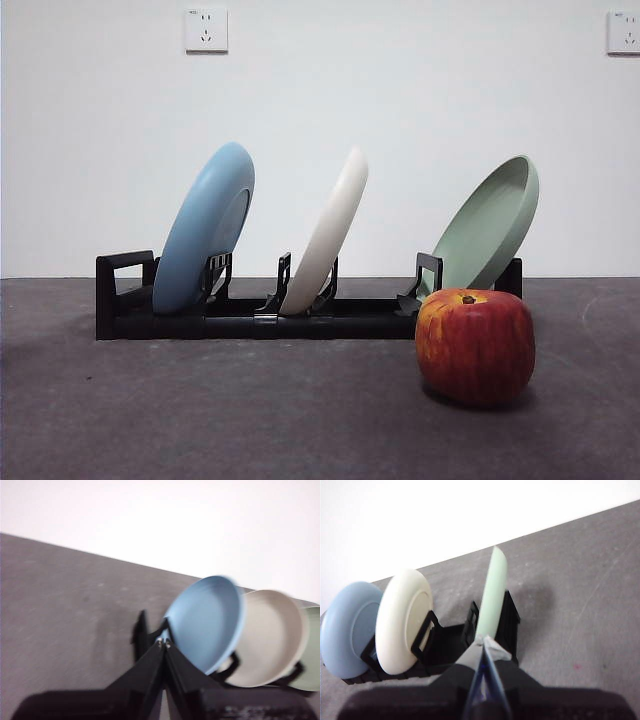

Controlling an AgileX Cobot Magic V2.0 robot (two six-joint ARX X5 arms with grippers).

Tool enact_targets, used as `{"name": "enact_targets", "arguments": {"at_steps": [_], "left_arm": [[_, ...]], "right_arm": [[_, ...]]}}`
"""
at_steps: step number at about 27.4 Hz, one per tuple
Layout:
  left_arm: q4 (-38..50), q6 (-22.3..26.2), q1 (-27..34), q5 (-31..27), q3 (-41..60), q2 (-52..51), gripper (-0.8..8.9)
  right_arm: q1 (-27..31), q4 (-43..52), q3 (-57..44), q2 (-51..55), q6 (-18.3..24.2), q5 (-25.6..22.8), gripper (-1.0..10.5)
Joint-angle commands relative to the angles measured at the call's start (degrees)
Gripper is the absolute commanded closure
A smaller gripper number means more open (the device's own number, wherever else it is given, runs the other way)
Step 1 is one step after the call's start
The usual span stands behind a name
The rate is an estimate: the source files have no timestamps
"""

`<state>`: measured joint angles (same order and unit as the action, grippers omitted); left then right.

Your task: Take the blue plate from the plate rack,put the plate on the table,take the apple from the table,put the apple in the plate

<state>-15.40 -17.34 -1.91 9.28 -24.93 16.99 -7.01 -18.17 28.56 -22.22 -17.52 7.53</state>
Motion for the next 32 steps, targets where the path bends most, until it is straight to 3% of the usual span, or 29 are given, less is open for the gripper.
{"name": "enact_targets", "arguments": {"at_steps": [1,6,10,12,14,18,20,24,27,32], "left_arm": [[-0.3,4.7,0.1,6.5,-5.5,6.5,8.19],[-7.5,9.3,0.1,19.7,-16.7,18.5,8.19],[-12.8,10.3,0.0,24.7,-23.1,25.6,8.15],[-13.4,10.3,0.0,25.7,-24.7,27.9,8.13],[-13.4,10.0,0.0,25.9,-25.5,29.4,7.92],[-13.2,8.7,0.0,25.3,-25.8,30.9,4.69],[-12.7,7.7,0.0,25.4,-25.8,31.6,4.47],[-8.6,6.6,-0.9,25.4,-27.3,36.2,4.45],[-9.6,6.9,-3.6,24.6,-34.3,44.1,4.45],[-13.8,12.3,-10.3,15.0,-47.9,58.6,4.45]], "right_arm": [[0.1,-3.0,6.6,-5.2,3.3,0.7,9.6],[0.1,-10.4,18.0,-15.5,8.9,5.1,9.5],[0.1,-14.6,23.6,-22.5,13.6,11.3,9.5],[0.1,-15.3,24.9,-25.2,14.0,15.2,9.4],[0.1,-15.4,25.3,-27.2,13.9,17.7,9.1],[0.1,-16.0,25.3,-29.7,13.0,18.0,5.4],[0.1,-16.1,25.3,-30.1,12.3,18.0,4.3],[0.1,-16.2,25.3,-30.3,12.0,18.0,4.1],[0.1,-16.2,25.3,-30.3,11.1,18.0,4.1],[0.1,-17.2,25.3,-30.2,10.5,18.0,4.1]]}}
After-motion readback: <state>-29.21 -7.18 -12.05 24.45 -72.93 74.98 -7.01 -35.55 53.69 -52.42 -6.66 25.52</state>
